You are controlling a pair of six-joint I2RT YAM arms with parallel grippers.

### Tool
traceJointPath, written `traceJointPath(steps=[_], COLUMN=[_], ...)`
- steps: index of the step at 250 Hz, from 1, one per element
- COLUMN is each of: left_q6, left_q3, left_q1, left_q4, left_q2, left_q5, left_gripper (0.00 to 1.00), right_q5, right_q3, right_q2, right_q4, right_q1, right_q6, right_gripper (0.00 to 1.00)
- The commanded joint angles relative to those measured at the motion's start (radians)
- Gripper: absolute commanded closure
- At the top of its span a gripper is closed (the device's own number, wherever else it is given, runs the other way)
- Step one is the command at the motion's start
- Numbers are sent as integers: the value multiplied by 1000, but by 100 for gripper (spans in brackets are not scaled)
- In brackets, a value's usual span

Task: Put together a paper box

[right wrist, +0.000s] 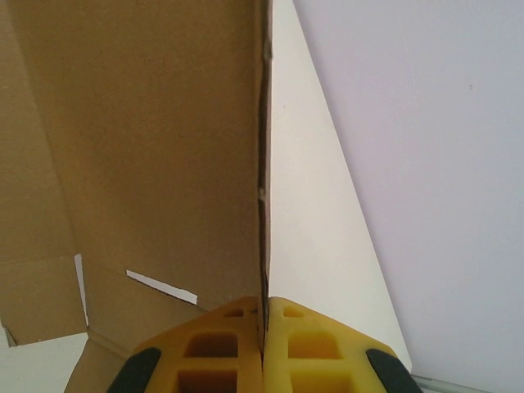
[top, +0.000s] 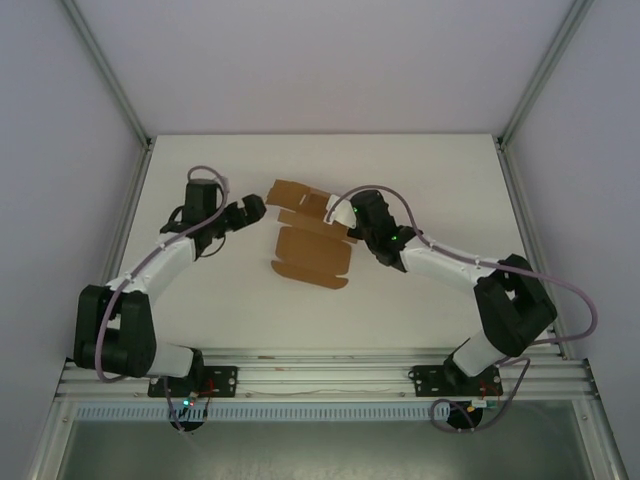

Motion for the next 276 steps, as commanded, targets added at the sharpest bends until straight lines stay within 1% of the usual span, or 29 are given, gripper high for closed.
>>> traceJointPath(steps=[1,41,73,106,177,216,237,248,264,276], left_q6=[67,64,78,94,38,-1,-16,-24,-39,-51], left_q3=[-45,-56,-53,-77,-118,-116,-104,-101,-103,-109], left_q1=[-6,-8,-21,-48,-62,-71,-73,-74,-74,-74], left_q4=[16,119,198,285,426,520,530,549,580,610], left_q2=[8,95,159,167,175,222,244,254,264,269], left_q5=[-49,-21,57,106,218,310,317,332,351,363], left_gripper=[0,1,4,4,5,13,20,22,29,31], right_q5=[-44,-79,-102,-116,-129,-190,-189,-193,-204,-215], right_q3=[5,15,26,37,40,31,34,36,32,30], right_q2=[-25,-21,-22,-12,4,-8,-1,2,5,6], right_q4=[-62,-40,-36,-44,-54,-52,-46,-45,-42,-39], right_q1=[-12,-17,-22,-29,-32,-32,-33,-32,-33,-33], right_q6=[40,71,96,111,142,171,193,202,209,213], right_gripper=[100,100,100,100,100,100,100,100,100,100])
